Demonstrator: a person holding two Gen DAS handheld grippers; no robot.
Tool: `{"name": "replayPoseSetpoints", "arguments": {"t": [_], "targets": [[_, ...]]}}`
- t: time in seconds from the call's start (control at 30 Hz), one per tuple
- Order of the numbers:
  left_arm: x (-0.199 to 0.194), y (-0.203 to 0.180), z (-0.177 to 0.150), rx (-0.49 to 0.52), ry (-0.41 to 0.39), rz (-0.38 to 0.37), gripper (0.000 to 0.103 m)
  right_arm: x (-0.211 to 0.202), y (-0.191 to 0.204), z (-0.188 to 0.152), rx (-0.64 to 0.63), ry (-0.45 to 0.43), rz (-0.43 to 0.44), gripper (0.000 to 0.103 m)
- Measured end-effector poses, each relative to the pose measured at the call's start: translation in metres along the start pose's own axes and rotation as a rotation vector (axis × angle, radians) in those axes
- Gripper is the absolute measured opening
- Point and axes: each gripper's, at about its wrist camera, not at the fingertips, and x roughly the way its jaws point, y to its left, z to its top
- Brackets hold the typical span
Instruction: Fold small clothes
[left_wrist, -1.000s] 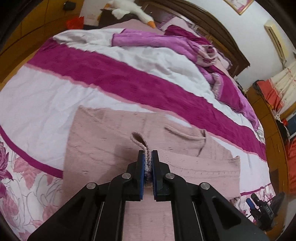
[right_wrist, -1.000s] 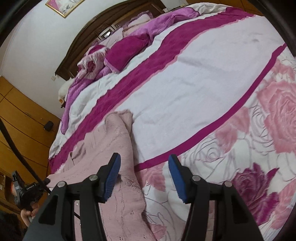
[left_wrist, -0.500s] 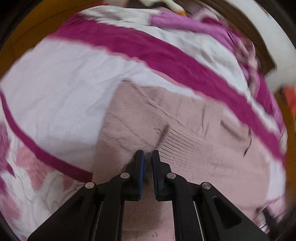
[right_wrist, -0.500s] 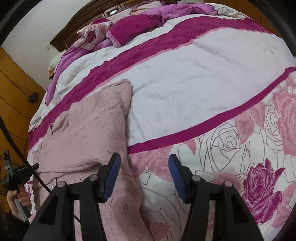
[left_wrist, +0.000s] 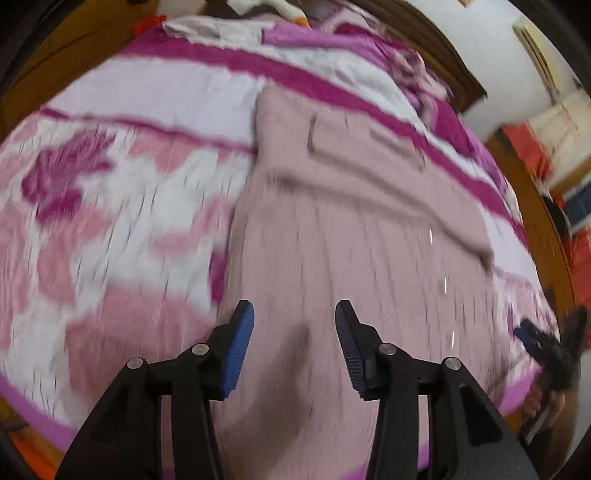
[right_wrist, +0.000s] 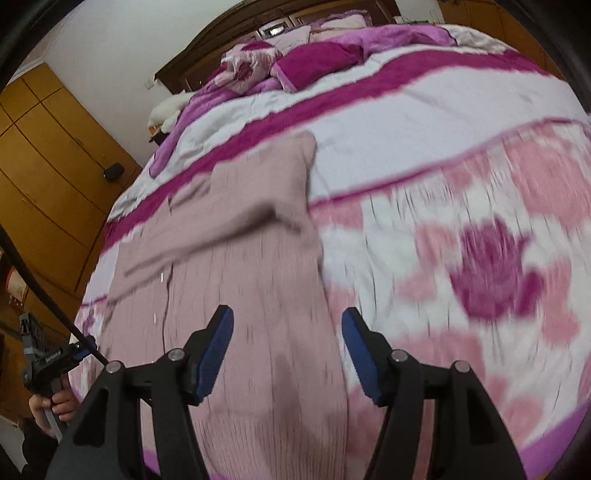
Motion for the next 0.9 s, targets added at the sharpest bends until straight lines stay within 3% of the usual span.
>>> {"name": "replayPoseSetpoints", "arguments": {"t": [0.07,0.2,0.5,0.67,0.9], "targets": [[-0.01,0.009,-0.018,-0.038,0.03,-0.035,0.023,-0.004,-0.003,-0.017,-0.008,0.022,-0.033,0.064],[-0.035,0.018,-0.045,-0.096,0.005,-0.104,0.023,-0.024,-0.012,-0.041,-0.007,0.025,-0.083,0.064],[-0.06,0.02,-0.096,-0.002,-0.045,-0.031,0.023,-0.06,-0.029,-0.083,0.035,0.02,-0.045,0.064],[-0.044,0.039,-0.111,-0.115,-0.003,-0.033,0.023,-0.05,-0.029,-0.098,0.047,0.037,-0.003,0.064],[-0.025,0.04,-0.109,-0.128,-0.001,-0.018,0.023,-0.012,-0.028,-0.108,0.058,0.061,0.057,0.066]]}}
